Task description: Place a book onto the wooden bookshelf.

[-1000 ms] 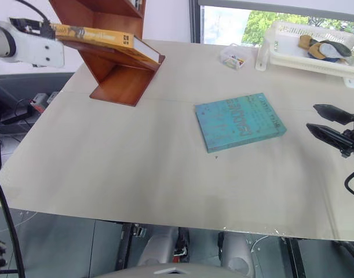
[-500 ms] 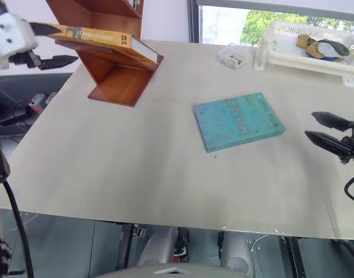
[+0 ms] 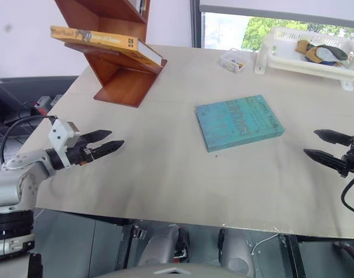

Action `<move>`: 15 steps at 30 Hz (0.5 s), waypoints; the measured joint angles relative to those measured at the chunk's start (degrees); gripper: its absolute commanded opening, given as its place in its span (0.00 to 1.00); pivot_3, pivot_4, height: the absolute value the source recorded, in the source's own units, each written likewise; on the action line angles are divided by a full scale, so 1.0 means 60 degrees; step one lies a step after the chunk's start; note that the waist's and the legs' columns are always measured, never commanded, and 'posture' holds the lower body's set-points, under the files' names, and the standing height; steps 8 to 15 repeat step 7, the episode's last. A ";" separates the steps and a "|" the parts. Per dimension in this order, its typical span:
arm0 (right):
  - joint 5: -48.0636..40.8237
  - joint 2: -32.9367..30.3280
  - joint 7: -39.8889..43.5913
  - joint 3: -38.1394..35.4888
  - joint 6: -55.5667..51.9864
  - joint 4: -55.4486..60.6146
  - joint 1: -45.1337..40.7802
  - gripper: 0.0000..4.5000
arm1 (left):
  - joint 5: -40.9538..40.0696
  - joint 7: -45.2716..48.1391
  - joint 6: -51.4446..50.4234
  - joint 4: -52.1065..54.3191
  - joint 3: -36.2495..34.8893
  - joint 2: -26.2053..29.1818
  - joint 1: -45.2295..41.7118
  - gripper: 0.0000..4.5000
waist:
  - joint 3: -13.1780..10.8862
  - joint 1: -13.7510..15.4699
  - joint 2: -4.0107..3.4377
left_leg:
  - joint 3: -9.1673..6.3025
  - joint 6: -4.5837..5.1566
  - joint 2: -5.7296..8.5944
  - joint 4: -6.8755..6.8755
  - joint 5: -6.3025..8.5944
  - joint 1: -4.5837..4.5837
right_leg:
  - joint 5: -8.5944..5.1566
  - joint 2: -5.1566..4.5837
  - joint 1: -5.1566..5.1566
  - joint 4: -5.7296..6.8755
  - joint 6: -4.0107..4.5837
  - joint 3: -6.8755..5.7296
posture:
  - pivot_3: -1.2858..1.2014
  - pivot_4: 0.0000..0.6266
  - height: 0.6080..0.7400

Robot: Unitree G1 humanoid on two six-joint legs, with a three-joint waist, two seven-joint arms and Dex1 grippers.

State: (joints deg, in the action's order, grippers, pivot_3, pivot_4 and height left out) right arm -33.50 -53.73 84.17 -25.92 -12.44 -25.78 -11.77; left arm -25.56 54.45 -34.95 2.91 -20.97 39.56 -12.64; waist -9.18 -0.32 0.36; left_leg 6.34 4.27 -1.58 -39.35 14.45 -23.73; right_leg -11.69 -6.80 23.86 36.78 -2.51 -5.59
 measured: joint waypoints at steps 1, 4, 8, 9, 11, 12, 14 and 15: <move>0.0006 0.0038 -0.0098 -0.0036 0.0110 -0.0020 0.0043 1.00 | -0.0127 -0.0285 -0.0012 0.0291 -0.0082 -0.0263 0.0087 0.82 | 0.0006 0.0006 -0.0007 | -0.0001 0.0000 0.0002 0.0001 0.0001 0.0001 | 0.0000 -0.0005 -0.0010 -0.0002 0.0000 -0.0001 | 0.52 0.24 0.79; 0.0002 0.0144 -0.0348 -0.0305 0.0392 -0.0224 0.0052 1.00 | -0.0280 -0.0874 0.0148 0.0539 -0.0023 -0.0859 0.0132 0.82 | 0.0007 -0.0001 -0.0008 | -0.0001 0.0001 0.0007 0.0004 0.0000 -0.0001 | 0.0005 -0.0005 -0.0012 -0.0001 -0.0004 -0.0009 | 0.52 0.24 0.79; 0.0002 0.0164 -0.0384 -0.0363 0.0474 -0.0340 0.0080 1.00 | -0.0288 -0.1016 0.0271 0.0539 0.0116 -0.0913 0.0131 0.82 | 0.0006 -0.0010 -0.0008 | -0.0001 0.0010 0.0007 0.0010 -0.0003 -0.0002 | 0.0006 0.0003 -0.0011 -0.0005 -0.0006 -0.0024 | 0.52 0.24 0.79; 0.0002 0.0164 -0.0384 -0.0363 0.0474 -0.0340 0.0080 1.00 | -0.0288 -0.1016 0.0271 0.0539 0.0116 -0.0913 0.0131 0.82 | 0.0006 -0.0010 -0.0008 | -0.0001 0.0010 0.0007 0.0010 -0.0003 -0.0002 | 0.0006 0.0003 -0.0011 -0.0005 -0.0006 -0.0024 | 0.52 0.24 0.79; 0.0002 0.0164 -0.0384 -0.0363 0.0474 -0.0340 0.0080 1.00 | -0.0288 -0.1016 0.0271 0.0539 0.0116 -0.0913 0.0131 0.82 | 0.0006 -0.0010 -0.0008 | -0.0001 0.0010 0.0007 0.0010 -0.0003 -0.0002 | 0.0006 0.0003 -0.0011 -0.0005 -0.0006 -0.0024 | 0.52 0.24 0.79; 0.0002 0.0164 -0.0384 -0.0363 0.0474 -0.0340 0.0080 1.00 | -0.0288 -0.1016 0.0271 0.0539 0.0116 -0.0913 0.0131 0.82 | 0.0006 -0.0010 -0.0008 | -0.0001 0.0010 0.0007 0.0010 -0.0003 -0.0002 | 0.0006 0.0003 -0.0011 -0.0005 -0.0006 -0.0024 | 0.52 0.24 0.79; 0.0002 0.0164 -0.0384 -0.0363 0.0474 -0.0340 0.0080 1.00 | -0.0288 -0.1016 0.0271 0.0539 0.0116 -0.0913 0.0131 0.82 | 0.0006 -0.0010 -0.0008 | -0.0001 0.0010 0.0007 0.0010 -0.0003 -0.0002 | 0.0006 0.0003 -0.0011 -0.0005 -0.0006 -0.0024 | 0.52 0.24 0.79; 0.0002 0.0164 -0.0384 -0.0363 0.0474 -0.0340 0.0080 1.00 | -0.0288 -0.1016 0.0271 0.0539 0.0116 -0.0913 0.0131 0.82 | 0.0006 -0.0010 -0.0008 | -0.0001 0.0010 0.0007 0.0010 -0.0003 -0.0002 | 0.0006 0.0003 -0.0011 -0.0005 -0.0006 -0.0024 | 0.52 0.24 0.79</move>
